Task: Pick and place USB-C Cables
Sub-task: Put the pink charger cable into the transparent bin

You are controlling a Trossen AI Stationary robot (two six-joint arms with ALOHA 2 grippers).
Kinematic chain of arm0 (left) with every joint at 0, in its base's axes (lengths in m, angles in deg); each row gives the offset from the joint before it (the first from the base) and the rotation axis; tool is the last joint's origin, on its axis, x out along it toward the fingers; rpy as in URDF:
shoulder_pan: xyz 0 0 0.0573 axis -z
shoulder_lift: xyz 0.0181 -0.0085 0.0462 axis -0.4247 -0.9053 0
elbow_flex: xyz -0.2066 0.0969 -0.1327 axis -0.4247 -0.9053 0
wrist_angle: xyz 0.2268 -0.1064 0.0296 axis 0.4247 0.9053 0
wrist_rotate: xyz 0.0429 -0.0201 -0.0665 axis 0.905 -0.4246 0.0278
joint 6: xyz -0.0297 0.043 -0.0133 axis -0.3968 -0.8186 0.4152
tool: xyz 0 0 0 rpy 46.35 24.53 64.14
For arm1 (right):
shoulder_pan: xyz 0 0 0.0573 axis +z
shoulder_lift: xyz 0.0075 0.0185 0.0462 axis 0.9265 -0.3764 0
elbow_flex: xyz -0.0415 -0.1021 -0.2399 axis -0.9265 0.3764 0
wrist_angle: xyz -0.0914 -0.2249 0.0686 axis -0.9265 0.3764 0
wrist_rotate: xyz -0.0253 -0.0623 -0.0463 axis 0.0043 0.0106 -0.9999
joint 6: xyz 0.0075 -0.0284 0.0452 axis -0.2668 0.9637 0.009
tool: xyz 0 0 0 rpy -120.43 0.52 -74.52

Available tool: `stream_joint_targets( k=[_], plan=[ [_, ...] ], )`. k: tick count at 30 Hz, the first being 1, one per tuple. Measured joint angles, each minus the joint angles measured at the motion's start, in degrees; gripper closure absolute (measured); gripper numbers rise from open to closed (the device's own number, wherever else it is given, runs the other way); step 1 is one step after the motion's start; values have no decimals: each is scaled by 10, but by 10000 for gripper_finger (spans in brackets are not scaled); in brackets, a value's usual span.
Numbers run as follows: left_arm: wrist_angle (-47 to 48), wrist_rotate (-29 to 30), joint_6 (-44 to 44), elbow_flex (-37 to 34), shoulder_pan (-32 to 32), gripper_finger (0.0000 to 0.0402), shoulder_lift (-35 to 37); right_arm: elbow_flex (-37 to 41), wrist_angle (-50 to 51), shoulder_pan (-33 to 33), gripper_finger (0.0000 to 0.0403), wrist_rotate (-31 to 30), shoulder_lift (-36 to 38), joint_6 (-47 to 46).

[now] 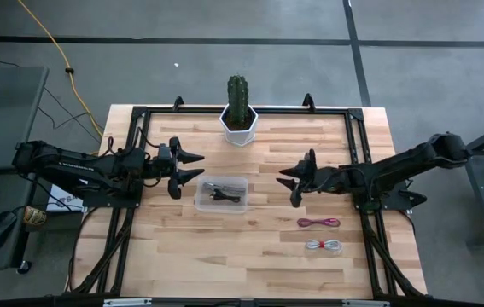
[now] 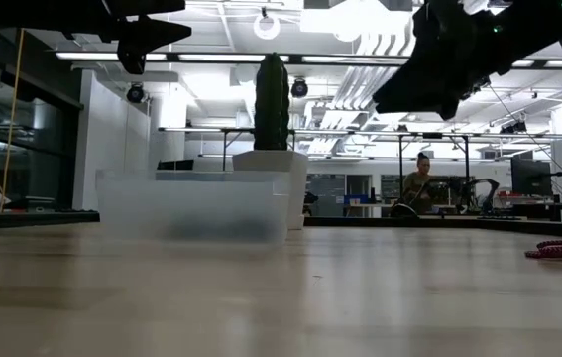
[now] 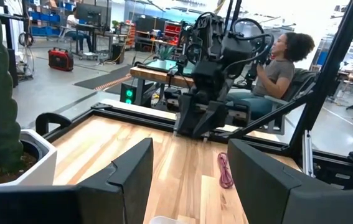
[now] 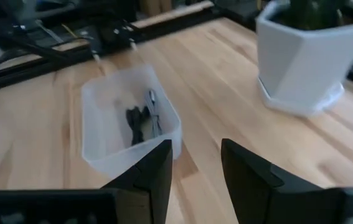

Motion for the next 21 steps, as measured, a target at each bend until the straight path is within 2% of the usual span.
stream_joint_targets(
  k=[6,21],
  plan=[
    [1,1,0,0,0,213,0,3,-31,0,274,5,0,36],
    [1,1,0,0,0,213,0,3,-37,0,274,8,-1,37]
  ],
)
